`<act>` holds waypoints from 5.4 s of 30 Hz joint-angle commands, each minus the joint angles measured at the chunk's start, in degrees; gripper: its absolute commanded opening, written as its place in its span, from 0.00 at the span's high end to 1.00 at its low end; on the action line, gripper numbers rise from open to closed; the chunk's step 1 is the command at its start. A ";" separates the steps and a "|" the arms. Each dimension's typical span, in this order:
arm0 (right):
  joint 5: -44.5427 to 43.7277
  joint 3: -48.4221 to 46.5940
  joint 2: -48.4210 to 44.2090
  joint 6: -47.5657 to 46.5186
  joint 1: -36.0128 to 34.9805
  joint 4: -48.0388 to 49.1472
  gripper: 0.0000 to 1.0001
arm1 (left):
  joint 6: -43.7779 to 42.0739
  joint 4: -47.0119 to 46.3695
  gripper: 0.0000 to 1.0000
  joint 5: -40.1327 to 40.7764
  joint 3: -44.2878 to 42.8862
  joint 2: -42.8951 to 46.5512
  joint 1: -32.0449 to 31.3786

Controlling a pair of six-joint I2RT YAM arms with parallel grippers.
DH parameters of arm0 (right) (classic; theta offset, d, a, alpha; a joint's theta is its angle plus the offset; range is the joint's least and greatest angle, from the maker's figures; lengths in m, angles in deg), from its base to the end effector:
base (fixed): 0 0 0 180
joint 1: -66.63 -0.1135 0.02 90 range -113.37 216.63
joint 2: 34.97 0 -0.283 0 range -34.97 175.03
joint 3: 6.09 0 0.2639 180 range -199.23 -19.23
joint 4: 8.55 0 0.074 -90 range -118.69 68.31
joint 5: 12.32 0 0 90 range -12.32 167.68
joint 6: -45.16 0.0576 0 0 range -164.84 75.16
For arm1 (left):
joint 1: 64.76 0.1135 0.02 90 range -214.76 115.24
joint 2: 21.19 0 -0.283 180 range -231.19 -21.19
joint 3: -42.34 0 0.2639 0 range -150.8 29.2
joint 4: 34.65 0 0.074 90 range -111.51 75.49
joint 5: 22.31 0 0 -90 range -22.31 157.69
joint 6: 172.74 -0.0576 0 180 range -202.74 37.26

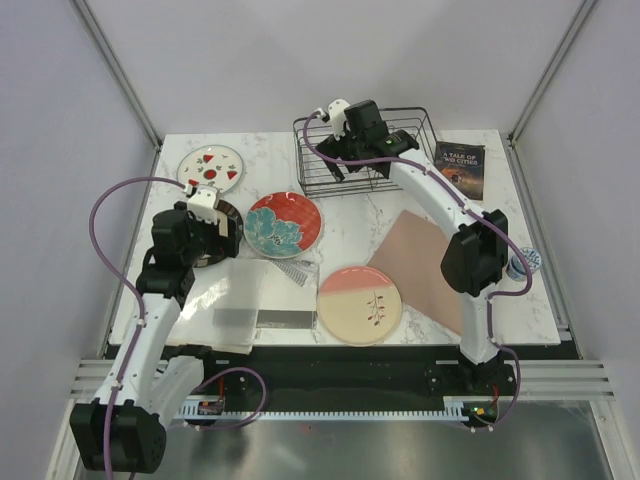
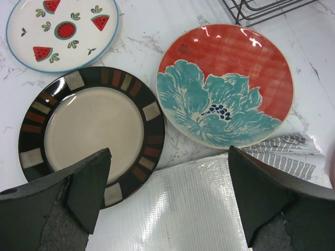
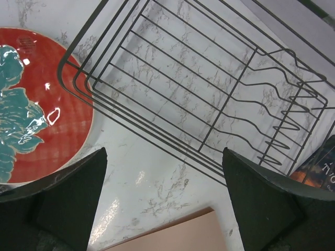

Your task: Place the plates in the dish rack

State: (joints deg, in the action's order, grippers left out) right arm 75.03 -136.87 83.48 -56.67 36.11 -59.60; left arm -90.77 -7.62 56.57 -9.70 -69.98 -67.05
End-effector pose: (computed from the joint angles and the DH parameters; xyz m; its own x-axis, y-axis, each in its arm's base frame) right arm 0.4452 0.2594 0.3364 -0.4298 -0.4911 -0.7577 -0.5766 0.7951 -0.1883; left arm 0.2159 -0.0197 0.2887 -0.3688 0.1519 -0.9170 0.2697 0.9616 0.0508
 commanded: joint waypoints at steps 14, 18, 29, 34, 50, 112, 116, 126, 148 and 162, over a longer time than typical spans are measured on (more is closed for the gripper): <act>29.55 -7.24 4.41 -43.09 0.99 -5.33 0.10 | -4.71 1.58 0.02 -5.14 2.86 5.11 0.09; 31.48 -10.05 6.96 -49.68 1.26 -8.92 0.27 | -2.61 1.67 0.03 -6.02 4.09 6.16 0.09; 9.01 -20.43 16.10 13.82 -0.58 21.81 0.27 | 1.00 3.51 0.04 -7.61 4.35 8.01 0.26; -3.32 -23.24 18.65 18.95 -5.42 23.15 0.39 | 4.33 4.83 0.04 -9.53 3.91 8.98 0.26; -10.09 -26.84 28.32 19.92 -7.01 19.01 0.52 | 10.76 8.43 0.05 -11.21 2.16 13.02 0.26; 12.05 25.35 -24.48 -32.52 -9.12 1.44 1.00 | 14.98 -4.57 0.05 -15.60 6.20 8.98 0.09; 14.42 29.22 -26.78 -43.86 -6.49 1.70 1.00 | 15.06 -4.75 0.05 -16.04 6.03 8.54 0.09; 27.95 30.89 -29.41 -55.28 2.48 -2.42 1.00 | 13.49 -1.68 0.06 -16.39 4.97 7.40 0.09; 51.87 39.68 -31.17 -86.51 10.05 -11.13 1.00 | 6.36 3.16 0.10 -17.19 4.79 6.87 0.00; 52.76 43.90 -33.12 -71.15 7.32 6.69 1.00 | 7.33 2.81 0.10 -19.03 6.37 6.78 0.00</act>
State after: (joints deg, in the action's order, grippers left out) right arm 123.16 -94.80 50.87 -135.20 43.34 -65.68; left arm -82.29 -4.03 39.44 -3.78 -63.77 -67.05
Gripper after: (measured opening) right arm 0.015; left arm 0.905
